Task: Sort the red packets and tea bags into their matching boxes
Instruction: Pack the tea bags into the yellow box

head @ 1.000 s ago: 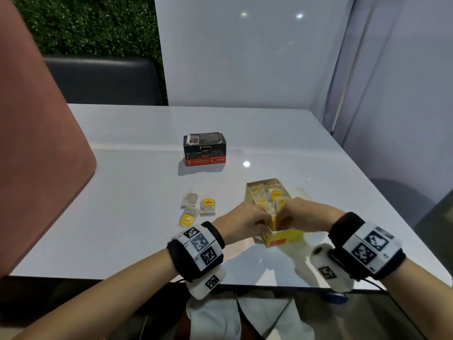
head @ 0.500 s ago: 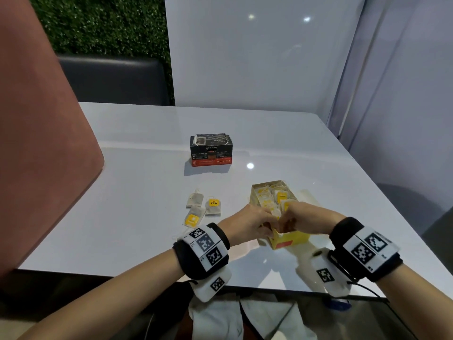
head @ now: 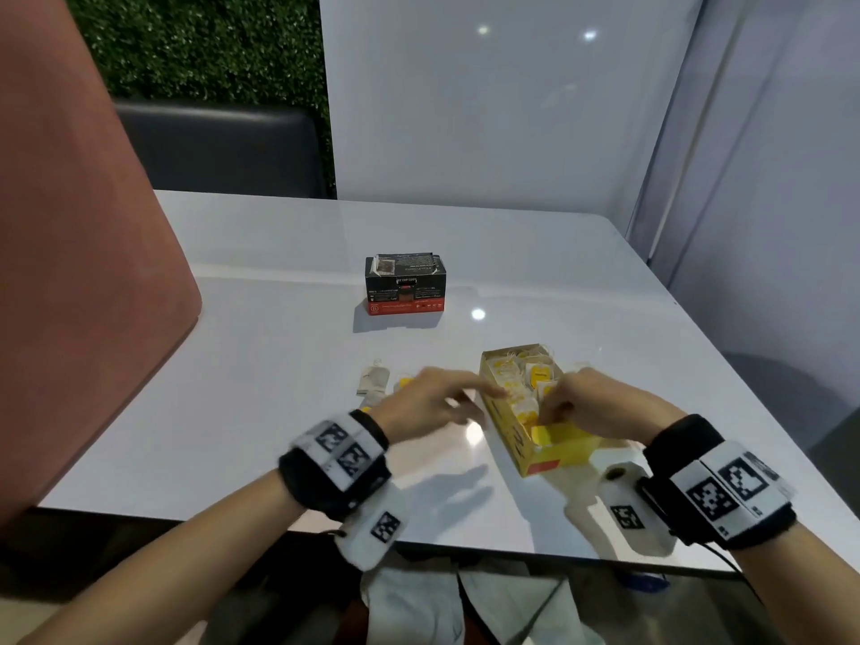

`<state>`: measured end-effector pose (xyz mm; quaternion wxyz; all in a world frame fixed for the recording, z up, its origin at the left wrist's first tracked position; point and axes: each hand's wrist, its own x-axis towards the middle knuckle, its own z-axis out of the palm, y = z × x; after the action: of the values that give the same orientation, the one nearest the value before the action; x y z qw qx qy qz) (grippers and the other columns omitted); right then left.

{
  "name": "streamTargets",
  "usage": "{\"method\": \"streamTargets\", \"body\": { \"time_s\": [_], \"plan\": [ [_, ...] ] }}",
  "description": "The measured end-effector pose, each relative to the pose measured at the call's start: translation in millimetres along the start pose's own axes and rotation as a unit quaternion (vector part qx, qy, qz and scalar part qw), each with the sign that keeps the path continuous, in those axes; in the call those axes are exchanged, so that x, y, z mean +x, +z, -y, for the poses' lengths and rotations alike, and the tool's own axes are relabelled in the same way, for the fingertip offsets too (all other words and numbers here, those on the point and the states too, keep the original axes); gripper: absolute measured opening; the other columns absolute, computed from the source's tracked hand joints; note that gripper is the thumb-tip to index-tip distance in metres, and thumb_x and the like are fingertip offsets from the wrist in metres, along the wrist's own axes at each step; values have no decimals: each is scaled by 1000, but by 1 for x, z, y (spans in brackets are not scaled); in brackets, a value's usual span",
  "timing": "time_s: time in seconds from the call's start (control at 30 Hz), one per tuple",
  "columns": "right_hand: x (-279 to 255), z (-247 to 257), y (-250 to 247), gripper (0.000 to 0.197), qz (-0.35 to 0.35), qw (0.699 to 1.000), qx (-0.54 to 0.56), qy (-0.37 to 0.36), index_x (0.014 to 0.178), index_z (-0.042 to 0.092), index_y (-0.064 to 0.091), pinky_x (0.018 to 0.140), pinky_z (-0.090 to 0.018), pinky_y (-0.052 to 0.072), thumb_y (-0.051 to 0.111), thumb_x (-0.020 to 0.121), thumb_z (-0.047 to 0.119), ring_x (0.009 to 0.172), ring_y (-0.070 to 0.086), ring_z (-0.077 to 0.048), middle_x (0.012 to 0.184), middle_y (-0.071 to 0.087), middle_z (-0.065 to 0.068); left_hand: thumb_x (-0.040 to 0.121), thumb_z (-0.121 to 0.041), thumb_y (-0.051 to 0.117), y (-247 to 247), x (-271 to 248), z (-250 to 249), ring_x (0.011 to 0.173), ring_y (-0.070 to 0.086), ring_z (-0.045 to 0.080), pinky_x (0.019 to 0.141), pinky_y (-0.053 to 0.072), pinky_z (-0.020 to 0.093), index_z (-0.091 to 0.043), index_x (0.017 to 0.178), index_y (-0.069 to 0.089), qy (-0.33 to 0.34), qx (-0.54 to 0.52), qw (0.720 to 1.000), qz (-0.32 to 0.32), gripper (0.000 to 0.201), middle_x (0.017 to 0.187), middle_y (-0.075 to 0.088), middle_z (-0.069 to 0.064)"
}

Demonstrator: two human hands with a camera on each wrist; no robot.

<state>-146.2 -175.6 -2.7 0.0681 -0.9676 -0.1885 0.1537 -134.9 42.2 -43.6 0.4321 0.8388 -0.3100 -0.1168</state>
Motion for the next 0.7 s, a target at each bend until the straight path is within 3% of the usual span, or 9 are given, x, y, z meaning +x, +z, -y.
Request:
{"method": "streamTargets", "body": {
  "time_s": [0.07, 0.13, 0.2, 0.27, 0.33, 0.47, 0.57, 0.63, 0.7],
  "plan": [
    [-7, 12, -13, 34, -122, 992, 29, -30, 98, 14, 74, 70, -14, 35, 49, 86, -5, 85, 61, -17, 97, 70, -5, 89, 5, 50, -33, -12, 15, 75, 67, 8, 73, 55, 23, -14, 103, 64, -75, -48, 991, -99, 28, 105, 67, 9],
    [-8, 35, -19, 30, -199, 974, 92, -63, 97, 10, 73, 67, -12, 37, 51, 85, -6, 79, 58, -12, 94, 70, -4, 89, 0, 52, -64, -20, 37, 67, 65, 6, 65, 53, 19, -11, 96, 63, -171, 8, 970, -174, 17, 102, 68, 16],
    [5, 63, -12, 30, -196, 970, 131, -51, 99, 11, 71, 76, -18, 48, 51, 84, -5, 76, 61, -12, 92, 70, -3, 89, -14, 58, -78, -22, 53, 75, 64, 17, 68, 52, 26, -8, 96, 61, -288, 96, 940, -156, 9, 100, 68, 16],
    [34, 85, 5, 29, -153, 974, 165, -4, 103, 6, 67, 83, -35, 54, 45, 86, -3, 81, 68, -24, 96, 70, -11, 87, -31, 62, -73, -20, 58, 82, 62, 25, 68, 48, 29, -4, 100, 58, -367, 178, 909, -93, 30, 98, 65, 15],
    [66, 101, 21, 25, -116, 975, 183, 47, 103, -1, 61, 82, -44, 55, 40, 89, 1, 87, 66, -35, 104, 64, -20, 82, -35, 65, -59, -18, 53, 92, 59, 29, 67, 41, 27, -2, 105, 55, -383, 231, 893, -51, 42, 102, 61, 15],
    [110, 117, 38, 28, -78, 984, 123, 107, 114, 3, 55, 88, -37, 46, 48, 94, 21, 107, 59, -33, 119, 59, -15, 76, -25, 71, -47, -14, 49, 91, 57, 26, 67, 43, 26, -12, 85, 57, -379, 261, 887, -36, 20, 98, 60, 11],
    [130, 117, 44, 30, -77, 985, 79, 135, 117, 7, 57, 89, -33, 44, 52, 93, 24, 112, 57, -27, 123, 59, -9, 77, -28, 71, -52, -17, 53, 103, 59, 29, 80, 47, 31, -5, 101, 62, -390, 252, 885, -27, 34, 111, 64, 14],
    [139, 116, 44, 29, -77, 984, 76, 142, 117, 8, 58, 88, -33, 45, 54, 91, 20, 113, 57, -26, 123, 60, -9, 80, -26, 67, -57, -22, 53, 100, 61, 28, 79, 48, 31, -6, 99, 63, -377, 240, 893, -47, 28, 107, 65, 12],
    [143, 114, 42, 29, -68, 984, 88, 142, 116, 6, 58, 87, -34, 46, 56, 90, 19, 111, 58, -29, 122, 61, -11, 81, -20, 67, -65, -27, 54, 86, 62, 25, 70, 51, 30, -9, 92, 59, -355, 194, 911, -82, 18, 98, 61, 10]
  ]
}}
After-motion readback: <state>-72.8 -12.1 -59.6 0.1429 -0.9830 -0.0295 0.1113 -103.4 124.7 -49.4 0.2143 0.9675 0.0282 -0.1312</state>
